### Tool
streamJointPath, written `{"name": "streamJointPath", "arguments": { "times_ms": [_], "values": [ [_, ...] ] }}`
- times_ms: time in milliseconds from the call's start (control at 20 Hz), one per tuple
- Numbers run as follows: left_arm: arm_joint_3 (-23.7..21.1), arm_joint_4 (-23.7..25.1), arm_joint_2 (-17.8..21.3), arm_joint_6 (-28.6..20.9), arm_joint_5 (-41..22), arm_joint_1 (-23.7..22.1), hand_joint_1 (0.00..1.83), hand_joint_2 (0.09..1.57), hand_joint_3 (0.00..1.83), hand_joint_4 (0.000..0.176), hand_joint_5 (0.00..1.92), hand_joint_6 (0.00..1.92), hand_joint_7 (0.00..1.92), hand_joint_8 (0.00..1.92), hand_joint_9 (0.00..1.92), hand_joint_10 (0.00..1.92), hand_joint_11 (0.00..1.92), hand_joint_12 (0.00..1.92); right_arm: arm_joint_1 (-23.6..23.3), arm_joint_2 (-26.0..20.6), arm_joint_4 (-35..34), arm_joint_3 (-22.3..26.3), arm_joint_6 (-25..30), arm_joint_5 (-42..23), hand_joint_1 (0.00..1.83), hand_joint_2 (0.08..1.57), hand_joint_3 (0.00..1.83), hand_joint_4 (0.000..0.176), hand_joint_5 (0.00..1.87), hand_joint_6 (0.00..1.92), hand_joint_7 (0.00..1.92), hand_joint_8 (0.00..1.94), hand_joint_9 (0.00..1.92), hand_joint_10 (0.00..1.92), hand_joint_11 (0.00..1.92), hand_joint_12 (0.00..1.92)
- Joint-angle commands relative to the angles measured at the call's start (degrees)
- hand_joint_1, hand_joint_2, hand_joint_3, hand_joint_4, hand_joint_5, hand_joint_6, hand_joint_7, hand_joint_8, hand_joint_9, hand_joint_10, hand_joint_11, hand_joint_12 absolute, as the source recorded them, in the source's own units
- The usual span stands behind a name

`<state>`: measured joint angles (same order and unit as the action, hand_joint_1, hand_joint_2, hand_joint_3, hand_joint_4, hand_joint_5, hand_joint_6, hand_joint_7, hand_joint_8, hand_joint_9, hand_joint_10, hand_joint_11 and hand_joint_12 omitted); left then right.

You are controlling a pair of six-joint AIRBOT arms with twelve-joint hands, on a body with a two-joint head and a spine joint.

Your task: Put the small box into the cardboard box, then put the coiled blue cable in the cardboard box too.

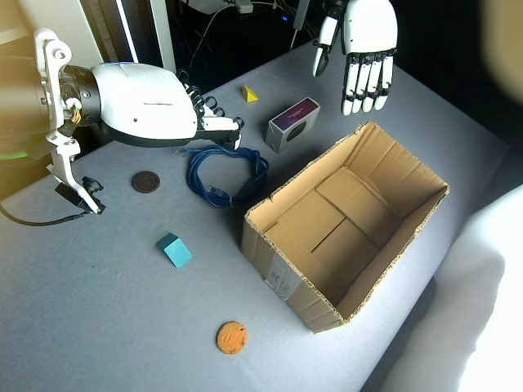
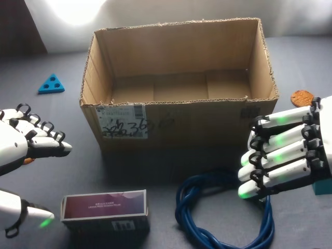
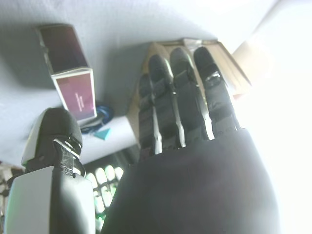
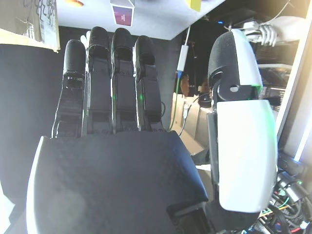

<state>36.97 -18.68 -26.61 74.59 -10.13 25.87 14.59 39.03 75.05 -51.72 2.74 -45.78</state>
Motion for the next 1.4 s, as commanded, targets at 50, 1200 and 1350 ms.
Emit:
{"name": "streamJointPath", "arguments": {
  "times_ms": [50, 1200, 1350],
  "values": [
    [-0.05, 0.06, 0.88, 0.15, -4.42, -1.05, 0.5, 1.06, 0.01, 0.0, 0.22, 0.0, 0.22, 0.0, 0.19, 0.0, 0.0, 0.44, -0.28, -0.52, -3.56, 0.22, -0.02, -3.29, 0.69, 0.94, 0.01, 0.0, 0.37, 0.0, 0.35, 0.0, 0.36, 0.0, 0.0, 0.95],
    [-5.32, -29.36, 0.87, 20.17, -11.37, 3.3, 1.33, 1.0, 0.0, 0.0, 0.15, 0.0, 0.12, 0.01, 0.12, 0.01, 0.0, 0.49, -0.11, -0.33, -2.65, 0.27, -2.96, -2.92, 1.24, 0.88, 0.0, 0.0, 0.29, 0.0, 0.23, 0.0, 0.24, 0.0, 0.0, 0.83],
    [-6.91, -35.15, -0.45, 22.36, -15.69, 4.42, 1.32, 1.0, 0.0, 0.0, 0.15, 0.0, 0.13, 0.01, 0.12, 0.01, 0.0, 0.5, -0.04, -0.28, -2.65, 0.26, -3.72, -2.43, 1.26, 0.88, 0.0, 0.0, 0.26, 0.01, 0.2, 0.01, 0.21, 0.01, 0.0, 0.76]
  ]
}}
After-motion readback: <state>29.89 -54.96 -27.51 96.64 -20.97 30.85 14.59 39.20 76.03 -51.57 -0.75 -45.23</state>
